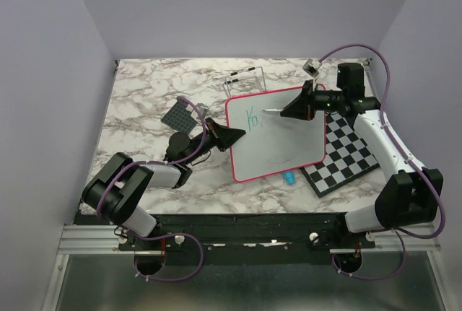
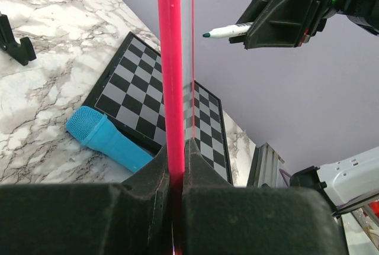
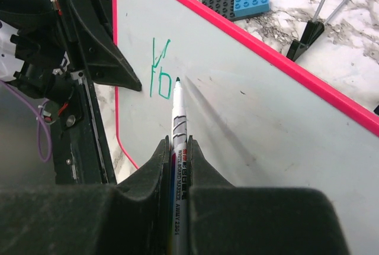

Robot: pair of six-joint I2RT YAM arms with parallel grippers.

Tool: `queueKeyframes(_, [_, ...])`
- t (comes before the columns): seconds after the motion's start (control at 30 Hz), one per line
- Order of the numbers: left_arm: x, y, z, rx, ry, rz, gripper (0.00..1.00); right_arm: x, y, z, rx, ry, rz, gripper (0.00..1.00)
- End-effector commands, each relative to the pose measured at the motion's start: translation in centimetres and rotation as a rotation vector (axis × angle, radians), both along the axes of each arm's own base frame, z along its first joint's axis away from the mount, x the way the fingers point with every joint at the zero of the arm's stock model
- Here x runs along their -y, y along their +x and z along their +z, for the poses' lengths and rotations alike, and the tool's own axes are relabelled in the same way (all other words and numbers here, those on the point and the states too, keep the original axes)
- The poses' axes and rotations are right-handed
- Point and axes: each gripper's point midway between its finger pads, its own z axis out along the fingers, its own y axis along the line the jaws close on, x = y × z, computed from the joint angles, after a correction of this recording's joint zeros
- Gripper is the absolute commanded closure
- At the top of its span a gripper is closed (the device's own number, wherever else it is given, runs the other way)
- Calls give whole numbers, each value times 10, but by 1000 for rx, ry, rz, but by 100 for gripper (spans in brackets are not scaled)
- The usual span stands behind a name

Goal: Write a sentence on the whiteboard

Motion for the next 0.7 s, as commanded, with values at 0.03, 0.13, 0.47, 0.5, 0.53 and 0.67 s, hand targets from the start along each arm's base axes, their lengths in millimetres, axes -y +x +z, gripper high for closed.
queueKeyframes(0.03, [2,-5,24,165,-25,-17,100,0,0,-14,-26,-6,18,99])
queueKeyframes(0.13, [2,-5,23,162,-23,-16,100,-1,2,-17,-37,-3,24,99])
queueKeyframes(0.47, [3,-4,23,162,-21,-20,100,-5,-1,-32,-73,-16,41,99])
queueKeyframes(0.5, [3,-4,22,160,-21,-20,100,-6,-2,-33,-70,-19,46,99])
queueKeyframes(0.53, [3,-5,23,162,-21,-22,100,-5,-4,-36,-84,-21,48,99])
queueKeyframes(0.67, [3,-4,23,162,-23,-19,100,-5,-11,-41,-91,-30,62,99])
